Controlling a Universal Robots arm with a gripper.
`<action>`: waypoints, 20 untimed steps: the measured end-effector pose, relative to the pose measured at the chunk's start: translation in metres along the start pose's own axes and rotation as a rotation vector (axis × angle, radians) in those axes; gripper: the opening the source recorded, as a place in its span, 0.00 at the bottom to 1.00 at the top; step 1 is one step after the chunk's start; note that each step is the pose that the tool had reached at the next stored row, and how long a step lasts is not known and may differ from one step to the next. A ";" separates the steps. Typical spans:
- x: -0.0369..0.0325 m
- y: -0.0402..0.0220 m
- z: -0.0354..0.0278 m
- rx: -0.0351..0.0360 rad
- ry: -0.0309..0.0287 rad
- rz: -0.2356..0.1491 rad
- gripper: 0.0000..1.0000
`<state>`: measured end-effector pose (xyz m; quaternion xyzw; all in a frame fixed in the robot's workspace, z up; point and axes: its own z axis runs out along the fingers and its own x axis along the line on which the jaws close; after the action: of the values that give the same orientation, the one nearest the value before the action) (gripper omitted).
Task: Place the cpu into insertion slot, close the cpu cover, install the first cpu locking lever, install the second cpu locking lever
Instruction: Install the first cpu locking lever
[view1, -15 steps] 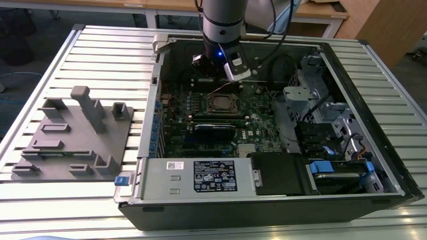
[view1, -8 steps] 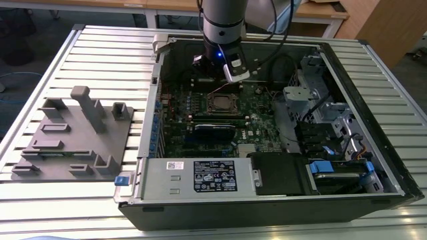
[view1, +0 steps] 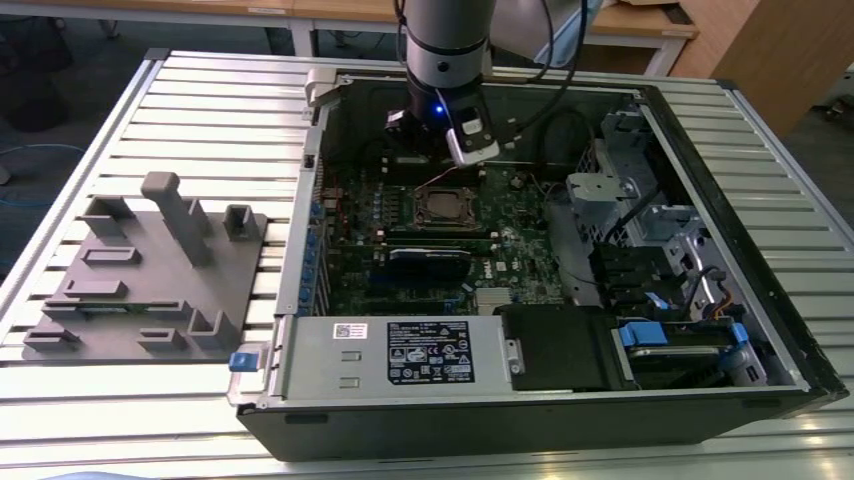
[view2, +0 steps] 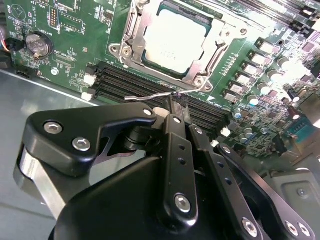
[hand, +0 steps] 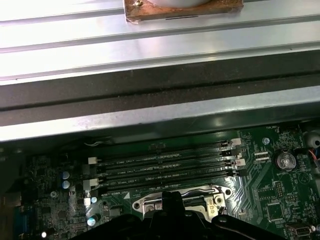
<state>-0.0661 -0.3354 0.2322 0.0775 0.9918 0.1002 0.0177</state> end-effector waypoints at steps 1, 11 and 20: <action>0.0000 0.0000 0.0002 0.0000 -0.0010 0.005 0.10; 0.0000 -0.0005 0.0013 -0.0250 -0.0001 0.022 0.10; -0.0001 -0.0025 0.0055 -0.0450 0.0022 0.023 0.10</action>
<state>-0.0661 -0.3368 0.2263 0.0884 0.9883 0.1228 0.0172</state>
